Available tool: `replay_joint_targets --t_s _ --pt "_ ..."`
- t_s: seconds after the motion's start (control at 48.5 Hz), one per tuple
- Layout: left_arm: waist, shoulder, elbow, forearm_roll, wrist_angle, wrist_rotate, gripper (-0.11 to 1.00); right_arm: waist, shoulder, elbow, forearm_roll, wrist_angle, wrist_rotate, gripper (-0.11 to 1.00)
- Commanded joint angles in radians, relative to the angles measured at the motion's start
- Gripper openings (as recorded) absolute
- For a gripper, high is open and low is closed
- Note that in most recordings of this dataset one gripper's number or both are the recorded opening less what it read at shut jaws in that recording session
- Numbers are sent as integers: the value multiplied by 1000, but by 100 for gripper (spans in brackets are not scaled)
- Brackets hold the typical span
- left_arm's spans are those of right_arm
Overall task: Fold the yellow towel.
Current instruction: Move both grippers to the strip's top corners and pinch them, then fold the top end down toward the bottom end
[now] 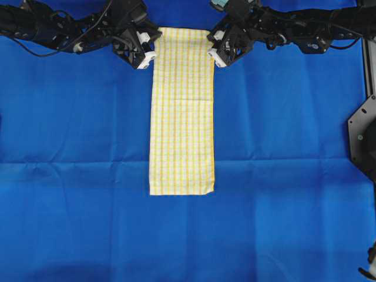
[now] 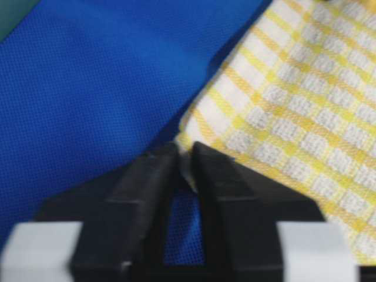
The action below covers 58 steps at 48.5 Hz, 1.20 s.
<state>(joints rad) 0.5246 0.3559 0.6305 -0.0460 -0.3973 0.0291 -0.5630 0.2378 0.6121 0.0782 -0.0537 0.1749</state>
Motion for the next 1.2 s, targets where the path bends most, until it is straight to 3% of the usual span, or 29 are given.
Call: replay_joint_targets --t_s 0.0,0.949,1.176 --pt "3 -14 -9 0 -26 3 6 -3 -12 -14 3 -8 -2 4" --pt "2 -150 34 0 6 18 5 -20 -114 -21 -9 29 -11 4" --pt "-32 -156 54 0 12 12 5 -5 -135 -3 -9 28 -9 4"
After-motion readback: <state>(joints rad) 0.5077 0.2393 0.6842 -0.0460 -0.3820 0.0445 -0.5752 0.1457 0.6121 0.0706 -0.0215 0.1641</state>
